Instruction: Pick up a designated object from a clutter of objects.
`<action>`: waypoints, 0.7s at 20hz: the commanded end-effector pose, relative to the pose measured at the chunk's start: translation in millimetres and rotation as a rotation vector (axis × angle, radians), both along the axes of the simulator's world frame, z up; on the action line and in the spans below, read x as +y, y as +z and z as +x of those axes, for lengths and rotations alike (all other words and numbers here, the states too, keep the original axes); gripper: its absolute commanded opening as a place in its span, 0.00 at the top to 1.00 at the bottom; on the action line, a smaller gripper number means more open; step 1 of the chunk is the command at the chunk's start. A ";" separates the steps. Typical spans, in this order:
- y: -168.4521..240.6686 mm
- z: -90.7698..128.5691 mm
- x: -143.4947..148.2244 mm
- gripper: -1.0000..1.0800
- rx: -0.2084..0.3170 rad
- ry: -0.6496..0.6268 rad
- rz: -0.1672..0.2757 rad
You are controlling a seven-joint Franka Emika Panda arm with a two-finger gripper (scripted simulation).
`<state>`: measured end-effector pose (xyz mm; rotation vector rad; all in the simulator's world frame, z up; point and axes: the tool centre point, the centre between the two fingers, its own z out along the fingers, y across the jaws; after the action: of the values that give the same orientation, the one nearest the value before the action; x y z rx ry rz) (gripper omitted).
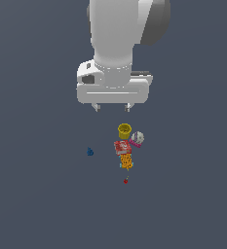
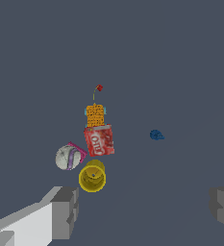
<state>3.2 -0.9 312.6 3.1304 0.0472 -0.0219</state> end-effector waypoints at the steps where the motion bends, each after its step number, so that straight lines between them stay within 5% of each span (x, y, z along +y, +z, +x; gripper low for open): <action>1: 0.0 0.0 0.0 0.04 0.000 0.000 0.000; 14: -7.7 -5.1 25.1 0.04 0.028 0.080 -0.013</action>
<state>-2.1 24.3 306.1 3.1120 0.1719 -0.0650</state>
